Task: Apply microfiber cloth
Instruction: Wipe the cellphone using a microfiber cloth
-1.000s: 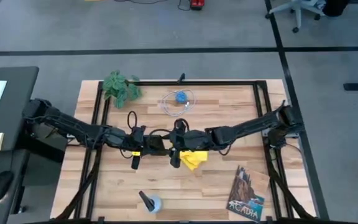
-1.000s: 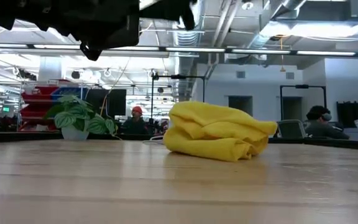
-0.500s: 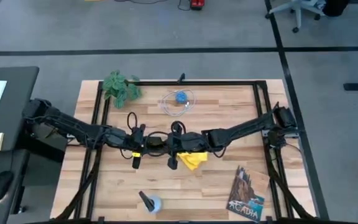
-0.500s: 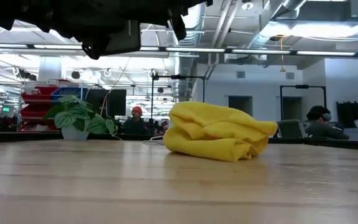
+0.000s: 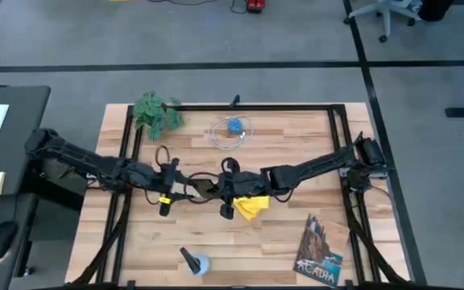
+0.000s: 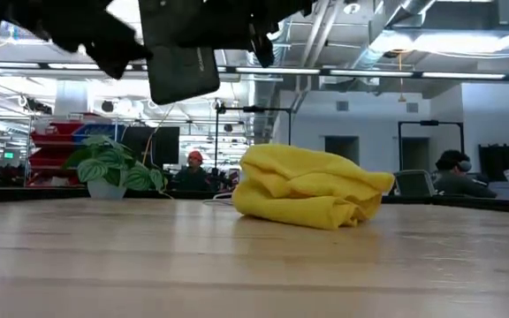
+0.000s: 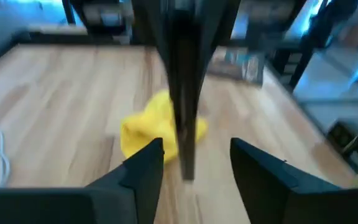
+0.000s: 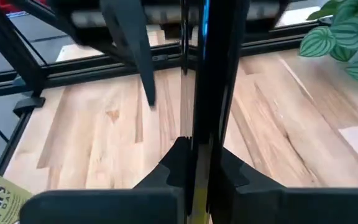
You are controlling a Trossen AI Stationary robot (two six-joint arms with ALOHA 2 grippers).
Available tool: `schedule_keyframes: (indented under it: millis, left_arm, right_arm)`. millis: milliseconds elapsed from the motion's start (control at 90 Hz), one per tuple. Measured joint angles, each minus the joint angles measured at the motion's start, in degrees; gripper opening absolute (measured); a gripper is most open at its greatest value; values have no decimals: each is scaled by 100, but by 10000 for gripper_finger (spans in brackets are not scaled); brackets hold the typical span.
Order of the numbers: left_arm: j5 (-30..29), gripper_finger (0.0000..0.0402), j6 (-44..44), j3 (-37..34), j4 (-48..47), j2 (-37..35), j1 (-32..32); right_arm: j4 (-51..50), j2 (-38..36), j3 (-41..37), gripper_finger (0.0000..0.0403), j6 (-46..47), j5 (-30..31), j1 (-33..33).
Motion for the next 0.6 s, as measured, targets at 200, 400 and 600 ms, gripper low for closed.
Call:
schedule_keyframes:
  millis: [200, 400, 600]
  left_arm:
    - [-39, 169, 35, 0, 456, -240, 0]
    - [-63, 170, 140, 0, 1046, 280, 0]
    - [-61, 159, 300, 0, 1610, 552, 0]
  right_arm:
    - [425, 0, 0, 12, -35, -77, -9]
    - [664, 0, 0, 12, -46, -278, -36]
    - [520, 0, 0, 12, -48, -280, -27]
